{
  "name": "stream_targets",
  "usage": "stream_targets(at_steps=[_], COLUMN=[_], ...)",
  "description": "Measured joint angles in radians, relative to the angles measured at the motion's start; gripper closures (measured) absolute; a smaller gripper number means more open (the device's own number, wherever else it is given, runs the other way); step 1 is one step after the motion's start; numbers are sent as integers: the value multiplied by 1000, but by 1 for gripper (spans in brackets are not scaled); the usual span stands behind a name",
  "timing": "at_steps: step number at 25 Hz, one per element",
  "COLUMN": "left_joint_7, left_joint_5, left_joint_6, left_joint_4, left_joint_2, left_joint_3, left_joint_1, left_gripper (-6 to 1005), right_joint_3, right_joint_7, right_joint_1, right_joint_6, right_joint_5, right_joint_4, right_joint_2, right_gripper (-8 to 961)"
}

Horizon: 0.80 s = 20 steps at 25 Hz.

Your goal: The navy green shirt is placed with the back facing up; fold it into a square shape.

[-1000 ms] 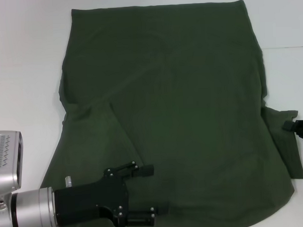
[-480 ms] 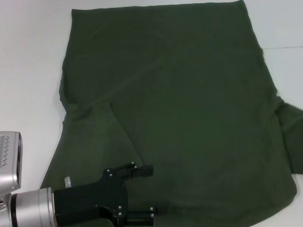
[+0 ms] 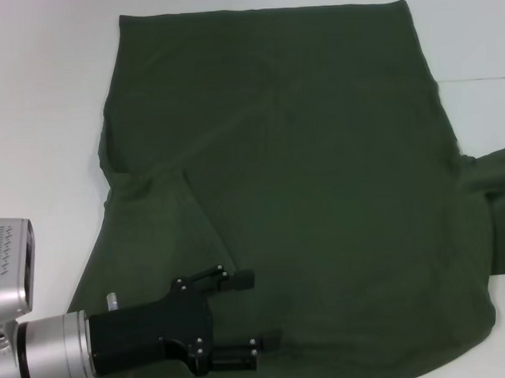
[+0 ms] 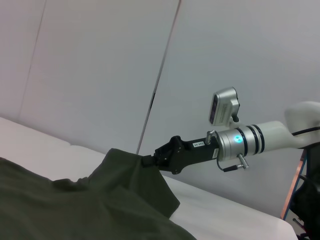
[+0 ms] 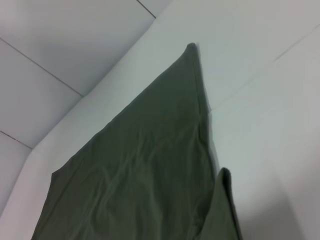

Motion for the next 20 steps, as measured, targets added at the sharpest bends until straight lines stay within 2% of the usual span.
stream_targets(at_steps=[5, 20], left_joint_7=[-1, -3], left_joint_5=[-2, -18], left_joint_6=[0, 5], left_joint_4=[-2, -20], left_joint_2=[-2, -1], left_joint_3=[0, 0], left_joint_1=[-2, 1], left_gripper=[65, 65], right_joint_3=[-9, -96], right_joint_7=[0, -4], right_joint_1=[14, 85], right_joint_6=[-4, 38], right_joint_5=[-4, -59], right_joint_4=[-36, -85], right_joint_2=[-12, -25], right_gripper=[929, 922])
